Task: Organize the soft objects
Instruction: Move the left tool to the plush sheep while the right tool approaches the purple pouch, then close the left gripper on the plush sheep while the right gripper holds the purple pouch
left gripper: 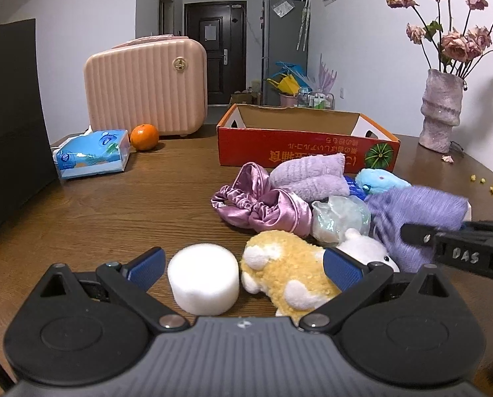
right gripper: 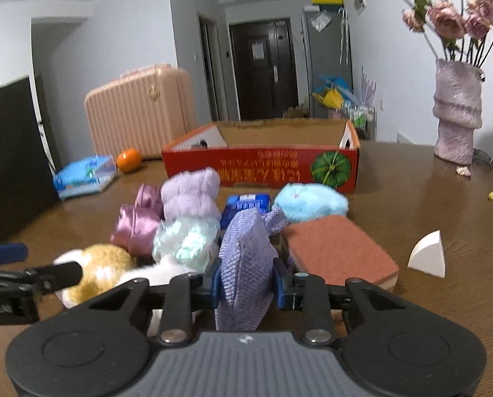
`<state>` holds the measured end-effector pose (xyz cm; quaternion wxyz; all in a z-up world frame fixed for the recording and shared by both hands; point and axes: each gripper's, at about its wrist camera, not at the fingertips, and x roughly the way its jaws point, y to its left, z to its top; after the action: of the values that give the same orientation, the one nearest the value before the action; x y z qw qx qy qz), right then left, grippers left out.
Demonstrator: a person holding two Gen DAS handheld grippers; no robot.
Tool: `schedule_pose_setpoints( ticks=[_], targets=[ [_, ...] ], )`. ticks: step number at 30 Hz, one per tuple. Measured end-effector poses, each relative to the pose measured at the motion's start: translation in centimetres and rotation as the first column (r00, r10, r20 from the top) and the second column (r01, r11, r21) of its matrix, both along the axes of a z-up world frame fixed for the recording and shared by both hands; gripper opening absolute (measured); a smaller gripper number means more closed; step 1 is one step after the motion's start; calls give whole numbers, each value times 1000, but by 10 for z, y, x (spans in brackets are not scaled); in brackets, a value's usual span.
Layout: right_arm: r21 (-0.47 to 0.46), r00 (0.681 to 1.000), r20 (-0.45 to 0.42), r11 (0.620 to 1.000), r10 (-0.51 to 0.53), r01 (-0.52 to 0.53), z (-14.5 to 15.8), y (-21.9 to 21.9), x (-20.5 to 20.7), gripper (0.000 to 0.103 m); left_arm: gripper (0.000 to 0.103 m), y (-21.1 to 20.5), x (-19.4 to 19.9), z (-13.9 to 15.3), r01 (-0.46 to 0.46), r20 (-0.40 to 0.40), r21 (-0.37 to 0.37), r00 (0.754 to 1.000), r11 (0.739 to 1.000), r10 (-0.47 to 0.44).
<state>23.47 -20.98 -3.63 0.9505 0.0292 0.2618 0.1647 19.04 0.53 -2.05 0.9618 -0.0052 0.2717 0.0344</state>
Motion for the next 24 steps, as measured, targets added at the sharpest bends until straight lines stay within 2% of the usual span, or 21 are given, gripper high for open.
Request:
schedule_pose_setpoints(
  ticks=[8,15,18,20,24],
  targets=[
    [53,988,139,997,-61,54,13,-18,-23,28,103,-11,8,4,3,-48,-18,999,1000,-4],
    [70,979,178,993,-102,91,14,-38,-30,28,102,-28,25,6,-38,-88,-23,995,999,36],
    [74,969,214,991,-126,113,14,-45,-36,28,95,-32,35,4,-65,-130,-36,990,997,60],
    [72,963,230,989,-143,130,14,-50,-37,28,83,-33,42,0,-79,-167,-56,984,995,69],
    [78,960,230,986,-159,145,13,-59,-38,28,74,-30,47,1,-105,-187,-102,979,989,84]
  ],
)
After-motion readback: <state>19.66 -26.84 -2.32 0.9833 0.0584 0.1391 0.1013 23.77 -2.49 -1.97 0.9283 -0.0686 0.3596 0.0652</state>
